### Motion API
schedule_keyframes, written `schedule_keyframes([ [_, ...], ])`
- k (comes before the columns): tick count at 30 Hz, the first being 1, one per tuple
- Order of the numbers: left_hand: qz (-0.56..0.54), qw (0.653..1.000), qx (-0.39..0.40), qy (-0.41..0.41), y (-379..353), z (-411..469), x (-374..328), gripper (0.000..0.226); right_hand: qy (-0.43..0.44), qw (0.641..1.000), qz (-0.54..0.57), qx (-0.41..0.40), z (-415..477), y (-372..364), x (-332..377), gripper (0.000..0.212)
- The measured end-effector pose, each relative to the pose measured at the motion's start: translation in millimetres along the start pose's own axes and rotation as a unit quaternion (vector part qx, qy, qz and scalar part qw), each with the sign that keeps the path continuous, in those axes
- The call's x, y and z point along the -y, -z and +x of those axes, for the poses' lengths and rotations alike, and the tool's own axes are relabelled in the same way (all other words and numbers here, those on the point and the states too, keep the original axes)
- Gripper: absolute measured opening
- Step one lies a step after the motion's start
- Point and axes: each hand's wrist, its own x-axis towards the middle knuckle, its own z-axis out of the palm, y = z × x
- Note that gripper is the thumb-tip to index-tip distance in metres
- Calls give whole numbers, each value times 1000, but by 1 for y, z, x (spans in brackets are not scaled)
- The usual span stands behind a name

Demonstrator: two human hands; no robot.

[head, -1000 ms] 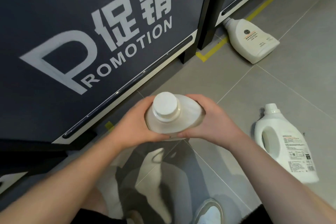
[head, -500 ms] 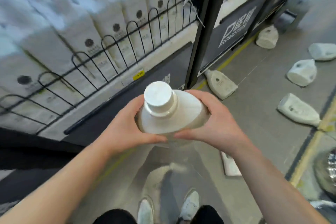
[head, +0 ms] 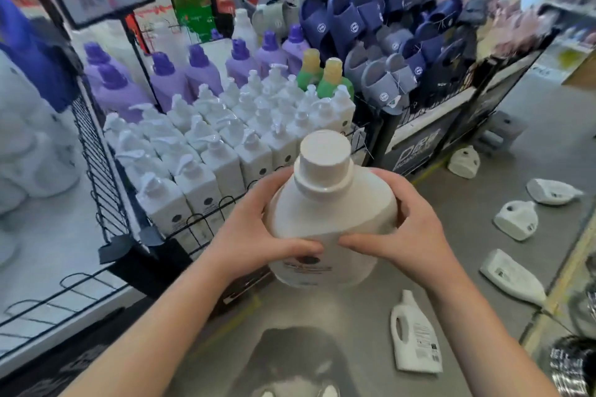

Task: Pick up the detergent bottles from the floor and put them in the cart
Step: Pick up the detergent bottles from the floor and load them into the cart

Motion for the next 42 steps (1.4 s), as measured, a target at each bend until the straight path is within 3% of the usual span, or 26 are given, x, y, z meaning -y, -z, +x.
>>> schedule_keyframes([
  [7,-4,998,-69,-10,33,-49,-35,88,44,998,31,46,-5,-23,36,94],
  [18,65,952,-295,43,39,-157,-76,89,139,953,67,261,-2,-70,82,87],
  [31,101,822,-542,141,-1,-355,-131,86,225,811,138,523,-107,-166,147,91],
  [42,100,734,-645,188,1,-563,-142,87,272,716,160,623,-280,-289,203,77],
])
